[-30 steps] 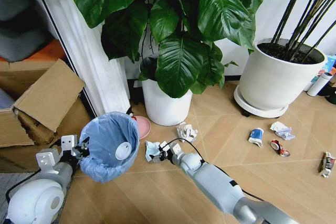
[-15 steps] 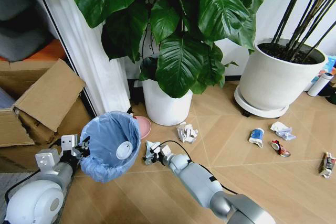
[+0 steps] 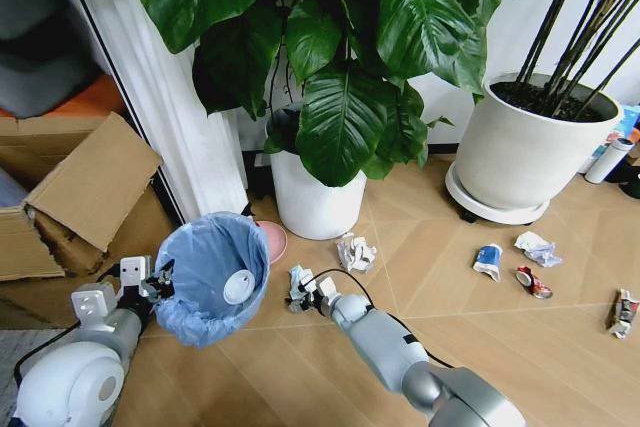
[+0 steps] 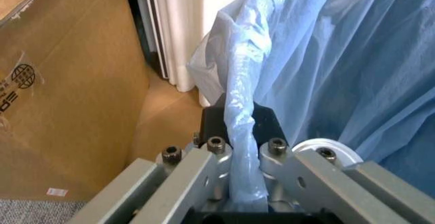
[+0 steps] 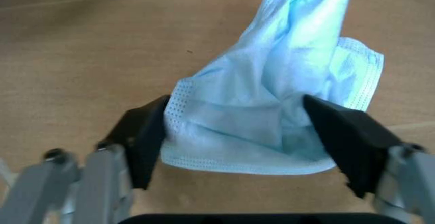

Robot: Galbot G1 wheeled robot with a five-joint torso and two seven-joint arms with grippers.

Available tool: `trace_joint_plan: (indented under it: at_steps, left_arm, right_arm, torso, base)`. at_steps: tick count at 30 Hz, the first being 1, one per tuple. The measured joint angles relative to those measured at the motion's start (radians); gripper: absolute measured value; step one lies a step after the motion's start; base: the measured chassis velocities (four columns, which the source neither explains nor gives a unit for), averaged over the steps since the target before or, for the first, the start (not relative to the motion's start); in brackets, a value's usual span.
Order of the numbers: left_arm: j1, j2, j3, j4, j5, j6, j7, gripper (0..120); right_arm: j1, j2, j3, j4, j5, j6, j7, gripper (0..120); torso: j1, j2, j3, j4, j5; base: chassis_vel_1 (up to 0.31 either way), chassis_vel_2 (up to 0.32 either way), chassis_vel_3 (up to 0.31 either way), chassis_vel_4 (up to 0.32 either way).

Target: Pick up the trash bin and place the garbage on the floor into it.

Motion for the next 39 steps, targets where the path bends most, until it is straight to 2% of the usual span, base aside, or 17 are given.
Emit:
trace_joint_plan:
  at_steps: [5,6,9,11,12,13,16,18,19,25,33,38,39]
  left_arm:
    - [0.002,0.003,-0.001,-0.002,0.0,0.0,0.0,0]
    - [0.002,0.003,-0.001,-0.002,0.0,0.0,0.0,0]
    - [0.004,0.002,0.0,-0.006,0.001,0.0,0.0,0]
    - [0.004,0.001,0.001,-0.008,0.001,0.0,0.0,0]
    - [0.005,0.0,0.002,-0.011,0.002,0.0,0.0,0]
    - [0.005,0.0,0.002,-0.011,0.002,0.0,0.0,0]
    - [0.007,-0.001,0.002,-0.014,0.002,0.001,0.0,0]
    - [0.007,-0.001,0.001,-0.015,0.002,0.001,0.0,0]
    - [0.009,-0.001,-0.001,-0.018,0.002,0.001,0.0,0]
    - [0.013,-0.001,-0.005,-0.024,0.004,0.001,0.0,0]
    - [0.017,-0.001,-0.004,-0.033,0.005,0.002,0.0,0]
    - [0.025,0.001,-0.015,-0.034,0.006,0.002,0.002,0]
    - [0.025,0.001,-0.015,-0.034,0.006,0.002,0.002,0]
  right_arm:
    - [-0.003,-0.001,0.0,0.01,0.004,-0.01,0.006,53]
    - [-0.003,-0.001,0.0,0.01,0.004,-0.01,0.006,53]
    - [-0.005,-0.001,0.0,0.019,0.006,-0.017,0.01,38]
    - [-0.005,-0.001,0.0,0.021,0.006,-0.018,0.01,34]
    - [-0.007,-0.001,-0.001,0.025,0.005,-0.019,0.013,28]
    - [-0.007,-0.001,-0.001,0.025,0.005,-0.019,0.013,28]
    - [-0.014,-0.001,-0.003,0.043,0.004,-0.023,0.018,11]
    - [-0.018,-0.004,-0.003,0.054,0.005,-0.025,0.021,8]
    - [-0.027,-0.015,-0.003,0.083,0.007,-0.028,0.023,1]
    - [-0.077,-0.108,-0.006,0.243,0.02,-0.051,0.034,0]
    - [-0.105,-0.168,0.024,0.368,0.028,-0.033,0.031,0]
    - [-0.175,-0.293,0.022,0.671,0.178,-0.095,0.03,0]
    - [-0.175,-0.293,0.022,0.671,0.178,-0.095,0.03,0]
  torso:
    - [0.0,0.0,0.0,0.0,0.0]
    - [0.0,0.0,0.0,0.0,0.0]
    - [0.0,0.0,0.0,0.0001,0.0]
    - [0.0,0.0,0.0,0.0001,0.0]
    - [0.0,0.0,0.0,0.0,0.0]
    - [0.0,0.0,0.0,0.0,0.0]
    - [0.0,0.0,0.0,0.0001,0.0]
    - [0.0,0.0,0.0,0.0002,0.0001]
    - [0.0,0.0,0.0,0.0004,0.0006]
    - [0.0,0.0,0.0,-0.0003,0.0002]
    - [0.0,0.0,0.0,0.0002,0.0003]
    - [0.0,0.0,0.0,0.0,0.0004]
    - [0.0,0.0,0.0,0.0,0.0004]
  base:
    - [0.0,0.0,0.0,0.0]
    - [0.0,0.0,0.0,0.0]
    - [0.0,0.0,0.0,0.0]
    - [0.0,0.0,0.0,0.0]
    - [0.0,0.0,0.0,0.0]
    - [0.0,0.0,0.0,0.0]
    - [0.0,0.0,0.0,0.0]
    - [0.0,0.0,0.0,0.0]
    - [0.0,0.0,0.0,0.0]
    - [0.0,0.0,0.0,0.0]
    - [0.0,0.0,0.0,0.0]
    - [0.0,0.0,0.0,0.0]
    - [0.0,0.0,0.0,0.0]
